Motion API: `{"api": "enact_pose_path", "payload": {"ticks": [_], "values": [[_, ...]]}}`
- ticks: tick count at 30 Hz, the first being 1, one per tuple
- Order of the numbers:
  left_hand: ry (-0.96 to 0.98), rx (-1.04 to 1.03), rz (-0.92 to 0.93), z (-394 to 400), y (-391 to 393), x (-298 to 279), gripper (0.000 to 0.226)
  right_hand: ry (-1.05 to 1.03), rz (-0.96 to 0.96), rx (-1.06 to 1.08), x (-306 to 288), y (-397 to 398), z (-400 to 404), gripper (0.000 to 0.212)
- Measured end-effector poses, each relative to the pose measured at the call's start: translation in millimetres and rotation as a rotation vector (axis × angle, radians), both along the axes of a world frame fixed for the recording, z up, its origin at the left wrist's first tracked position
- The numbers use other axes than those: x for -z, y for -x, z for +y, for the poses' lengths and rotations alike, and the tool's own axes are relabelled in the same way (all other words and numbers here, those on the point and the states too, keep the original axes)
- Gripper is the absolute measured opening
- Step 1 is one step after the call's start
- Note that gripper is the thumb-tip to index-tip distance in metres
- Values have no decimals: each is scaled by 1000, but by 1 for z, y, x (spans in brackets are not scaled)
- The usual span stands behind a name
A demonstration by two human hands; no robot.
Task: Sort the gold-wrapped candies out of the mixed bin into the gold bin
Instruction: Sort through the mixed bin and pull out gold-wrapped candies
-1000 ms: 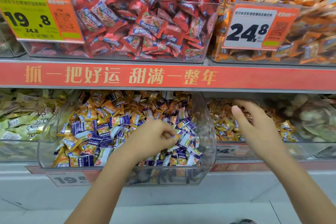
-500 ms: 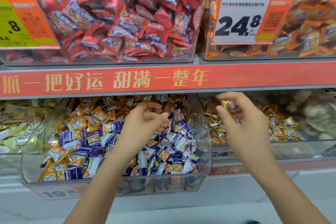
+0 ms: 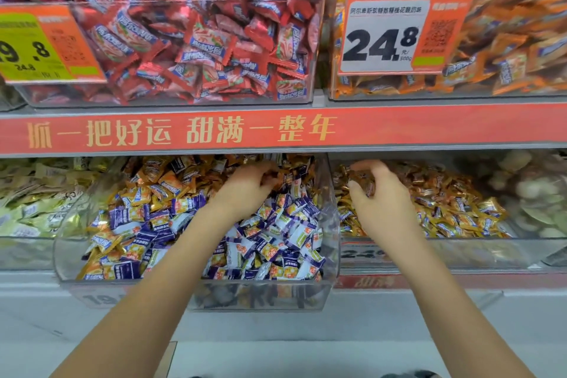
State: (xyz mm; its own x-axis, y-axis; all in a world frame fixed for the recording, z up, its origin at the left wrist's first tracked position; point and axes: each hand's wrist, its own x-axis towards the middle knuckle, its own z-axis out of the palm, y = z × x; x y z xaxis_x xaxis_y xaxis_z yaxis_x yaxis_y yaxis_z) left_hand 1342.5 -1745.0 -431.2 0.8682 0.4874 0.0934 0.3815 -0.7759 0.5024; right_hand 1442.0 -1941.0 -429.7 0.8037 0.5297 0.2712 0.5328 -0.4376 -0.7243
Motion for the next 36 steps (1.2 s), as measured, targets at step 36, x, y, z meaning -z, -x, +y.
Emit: {"api": "enact_pose_path", "payload": {"ticks": [36], "values": [[408, -164, -347, -39, 67, -16, 7, -322, -241, -179, -28, 24, -17, 18]]}}
